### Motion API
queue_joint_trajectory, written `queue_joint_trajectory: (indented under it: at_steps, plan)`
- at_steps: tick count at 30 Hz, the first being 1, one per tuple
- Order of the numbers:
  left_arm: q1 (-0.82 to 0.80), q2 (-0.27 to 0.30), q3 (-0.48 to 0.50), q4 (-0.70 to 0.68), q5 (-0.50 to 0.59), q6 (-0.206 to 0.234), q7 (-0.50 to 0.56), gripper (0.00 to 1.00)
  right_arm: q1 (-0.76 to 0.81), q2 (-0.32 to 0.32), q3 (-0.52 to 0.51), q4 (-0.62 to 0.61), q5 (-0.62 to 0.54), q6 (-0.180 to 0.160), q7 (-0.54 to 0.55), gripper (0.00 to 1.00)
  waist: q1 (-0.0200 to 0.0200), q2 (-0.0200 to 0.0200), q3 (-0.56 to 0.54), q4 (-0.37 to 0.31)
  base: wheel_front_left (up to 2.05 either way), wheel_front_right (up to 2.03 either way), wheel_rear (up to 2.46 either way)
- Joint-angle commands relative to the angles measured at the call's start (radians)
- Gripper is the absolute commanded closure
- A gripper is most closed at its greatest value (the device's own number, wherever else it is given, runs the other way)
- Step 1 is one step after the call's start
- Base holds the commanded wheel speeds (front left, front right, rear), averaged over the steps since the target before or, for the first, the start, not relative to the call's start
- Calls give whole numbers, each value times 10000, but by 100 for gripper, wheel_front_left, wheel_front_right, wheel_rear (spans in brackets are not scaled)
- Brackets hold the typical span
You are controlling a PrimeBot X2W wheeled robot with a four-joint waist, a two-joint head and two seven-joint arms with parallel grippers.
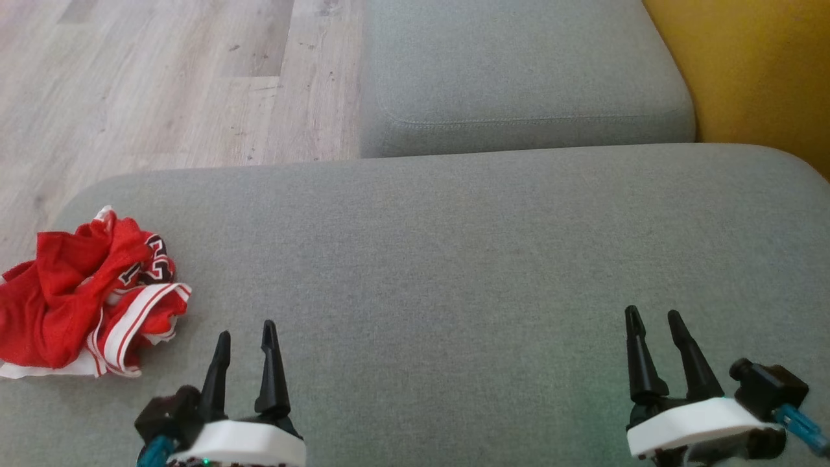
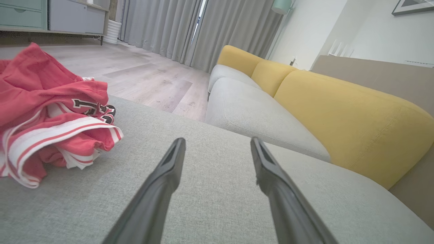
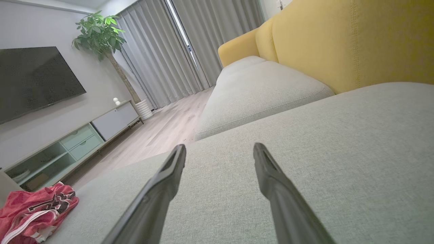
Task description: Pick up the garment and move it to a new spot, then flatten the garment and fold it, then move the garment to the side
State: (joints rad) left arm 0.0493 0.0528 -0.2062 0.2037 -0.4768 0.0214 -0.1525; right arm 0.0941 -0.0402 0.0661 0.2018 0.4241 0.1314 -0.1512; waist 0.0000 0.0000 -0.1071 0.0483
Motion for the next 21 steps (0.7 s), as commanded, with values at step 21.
queue_joint_trajectory:
  at_steps: [21]
  plan:
    - [-97,-17,-111,-5,2595,308,-770,0,66,-93,186,-60,-2177,-7,-779,0,0,0,-352,97,0,0,0]
